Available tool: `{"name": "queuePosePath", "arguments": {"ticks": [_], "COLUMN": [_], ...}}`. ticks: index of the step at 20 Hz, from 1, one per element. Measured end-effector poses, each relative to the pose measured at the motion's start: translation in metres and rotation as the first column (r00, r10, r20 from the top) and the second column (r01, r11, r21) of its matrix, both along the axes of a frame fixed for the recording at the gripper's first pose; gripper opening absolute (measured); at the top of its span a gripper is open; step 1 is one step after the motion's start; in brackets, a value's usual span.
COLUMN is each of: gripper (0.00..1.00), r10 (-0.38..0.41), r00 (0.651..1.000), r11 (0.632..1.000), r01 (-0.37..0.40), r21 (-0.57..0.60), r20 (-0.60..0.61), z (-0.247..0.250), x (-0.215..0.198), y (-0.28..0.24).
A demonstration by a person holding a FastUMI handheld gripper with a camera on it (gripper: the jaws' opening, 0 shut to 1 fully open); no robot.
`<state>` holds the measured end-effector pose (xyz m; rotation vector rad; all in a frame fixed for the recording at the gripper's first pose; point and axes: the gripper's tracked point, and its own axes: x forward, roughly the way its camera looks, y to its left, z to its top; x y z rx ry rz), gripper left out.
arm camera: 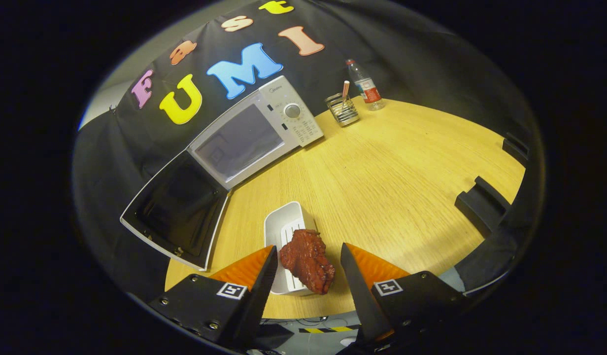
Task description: Open the microwave, put the food inside, and close the microwave door.
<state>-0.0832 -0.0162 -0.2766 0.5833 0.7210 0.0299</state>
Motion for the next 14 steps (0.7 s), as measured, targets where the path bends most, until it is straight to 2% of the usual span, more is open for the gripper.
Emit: {"name": "queuePosePath", "arguments": {"ticks": [2, 4, 5, 7, 8, 14], "gripper": [0.47, 0.35, 0.35, 0.22, 0.10, 0.10], "r10": [-0.020, -0.019, -0.013, 0.004, 0.016, 0.100], "r00": [0.999, 0.999, 0.998, 1.000, 1.000, 0.995], "r11": [0.999, 1.000, 1.000, 0.998, 0.999, 0.993], "r01": [0.019, 0.019, 0.013, -0.004, -0.015, -0.100], "r21": [-0.027, -0.001, 0.006, 0.068, 0.041, -0.059], "r20": [-0.031, -0.051, -0.055, -0.011, -0.012, -0.003], "z": [-0.005, -0.003, -0.003, 0.005, 0.014, 0.028], "x": [0.001, 0.001, -0.002, 0.007, -0.001, 0.007], "y": [-0.006, -0.007, -0.005, 0.008, 0.005, 0.013]}}
